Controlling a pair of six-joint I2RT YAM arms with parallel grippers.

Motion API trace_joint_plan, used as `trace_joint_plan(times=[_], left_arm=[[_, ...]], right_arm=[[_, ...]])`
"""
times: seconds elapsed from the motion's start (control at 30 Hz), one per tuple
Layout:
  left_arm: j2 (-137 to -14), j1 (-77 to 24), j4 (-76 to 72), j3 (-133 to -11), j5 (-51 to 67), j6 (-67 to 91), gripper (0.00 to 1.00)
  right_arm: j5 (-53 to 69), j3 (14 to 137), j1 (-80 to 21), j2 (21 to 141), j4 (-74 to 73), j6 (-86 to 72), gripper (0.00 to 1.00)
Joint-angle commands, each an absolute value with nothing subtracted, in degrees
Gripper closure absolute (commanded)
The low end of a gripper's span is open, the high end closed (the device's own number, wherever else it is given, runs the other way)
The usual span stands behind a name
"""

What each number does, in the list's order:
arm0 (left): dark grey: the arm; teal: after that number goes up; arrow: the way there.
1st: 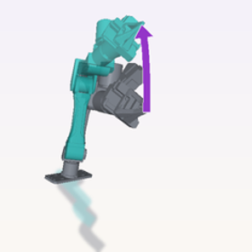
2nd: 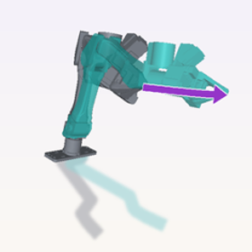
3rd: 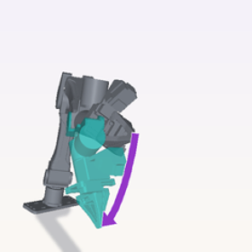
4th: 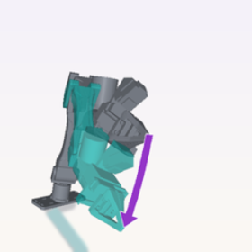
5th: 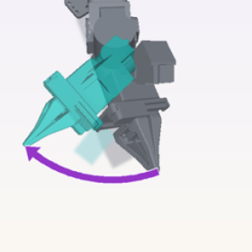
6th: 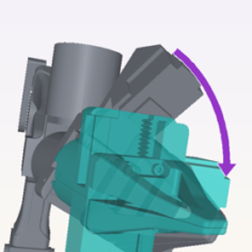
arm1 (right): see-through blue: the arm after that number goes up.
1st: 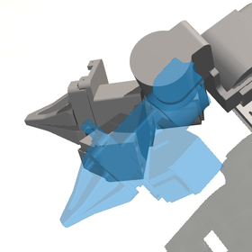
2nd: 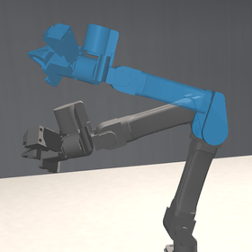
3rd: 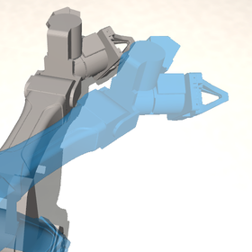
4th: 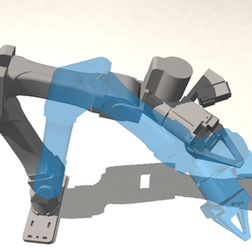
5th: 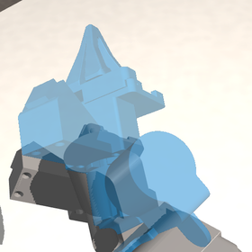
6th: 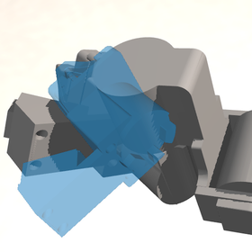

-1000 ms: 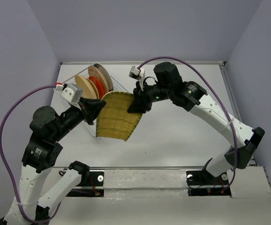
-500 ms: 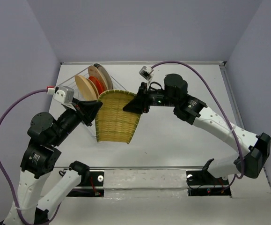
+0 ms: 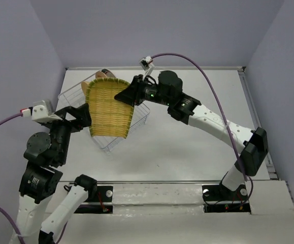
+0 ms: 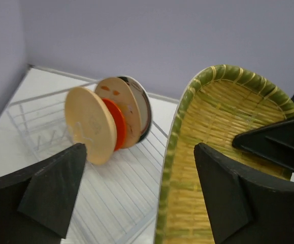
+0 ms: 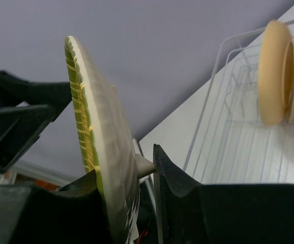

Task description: Load the plates into the dish rack

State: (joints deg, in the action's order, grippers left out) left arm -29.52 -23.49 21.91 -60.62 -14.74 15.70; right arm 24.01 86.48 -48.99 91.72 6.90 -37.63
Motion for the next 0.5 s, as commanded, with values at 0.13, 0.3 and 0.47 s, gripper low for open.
trace_joint_plan(times=[0.13,0.3,0.47], left_arm=[[-25.6,-23.3,14.2,-67.7,-33.0,9.5,0.01],[-19.5,-23.3,11.3,-60.2,-28.9,13.3,0.01],[-15.7,-23.3,9.5,-54.5,-29.8,12.7,0.01]], right_arm=[[0.7,112.6,-56.1,109.0,0.2,-30.8,0.93],[-19.9,129.3,-60.6,121.9,-4.5,-25.2,0.93],[-31.0,145.0,-62.8,133.7,-2.7,-16.0,0.93]])
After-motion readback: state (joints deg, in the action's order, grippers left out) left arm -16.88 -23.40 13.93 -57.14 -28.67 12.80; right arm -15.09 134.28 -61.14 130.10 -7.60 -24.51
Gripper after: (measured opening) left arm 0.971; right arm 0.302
